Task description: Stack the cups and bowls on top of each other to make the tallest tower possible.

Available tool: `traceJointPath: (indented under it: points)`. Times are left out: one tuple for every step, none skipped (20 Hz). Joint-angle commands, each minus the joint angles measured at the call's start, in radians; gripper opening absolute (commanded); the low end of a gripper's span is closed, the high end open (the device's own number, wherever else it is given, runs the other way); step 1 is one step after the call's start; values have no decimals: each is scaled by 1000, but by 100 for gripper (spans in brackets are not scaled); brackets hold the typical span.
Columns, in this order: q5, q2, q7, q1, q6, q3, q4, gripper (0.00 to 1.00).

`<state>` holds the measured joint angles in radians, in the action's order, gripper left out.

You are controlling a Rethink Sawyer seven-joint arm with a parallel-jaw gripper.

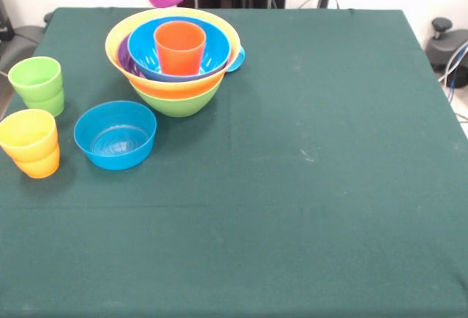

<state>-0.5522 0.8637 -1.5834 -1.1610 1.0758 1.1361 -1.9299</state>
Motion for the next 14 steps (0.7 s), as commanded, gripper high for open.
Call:
traceJointPath:
  points:
    - [-98, -12, 134, 21, -111, -7, -128, 0]
    - [-105, -11, 124, 12, -132, -8, -144, 0]
    - [-111, -8, 118, 5, -145, -10, -158, 0]
    - [-116, -4, 112, 1, -155, -13, -171, 0]
    - [-120, 0, 107, -4, -164, -15, -183, 0]
    - [-125, 3, 102, -8, -176, -18, -194, 0]
    - [-131, 4, 96, -10, -186, -22, -203, 0]
    - [-138, 4, 90, -10, -197, -28, -211, 0]
    - [-145, 2, 84, -10, -208, -33, -219, 0]
    - [-150, 2, 76, -9, -219, -38, -226, 0]
    - [-156, 3, 69, -11, -230, -43, -235, 0]
    - [-161, 2, 65, -12, -238, -47, -241, 0]
    - [-165, 2, 62, -12, -245, -52, -246, 0]
    - [-167, 2, 61, -12, -250, -55, -249, 0]
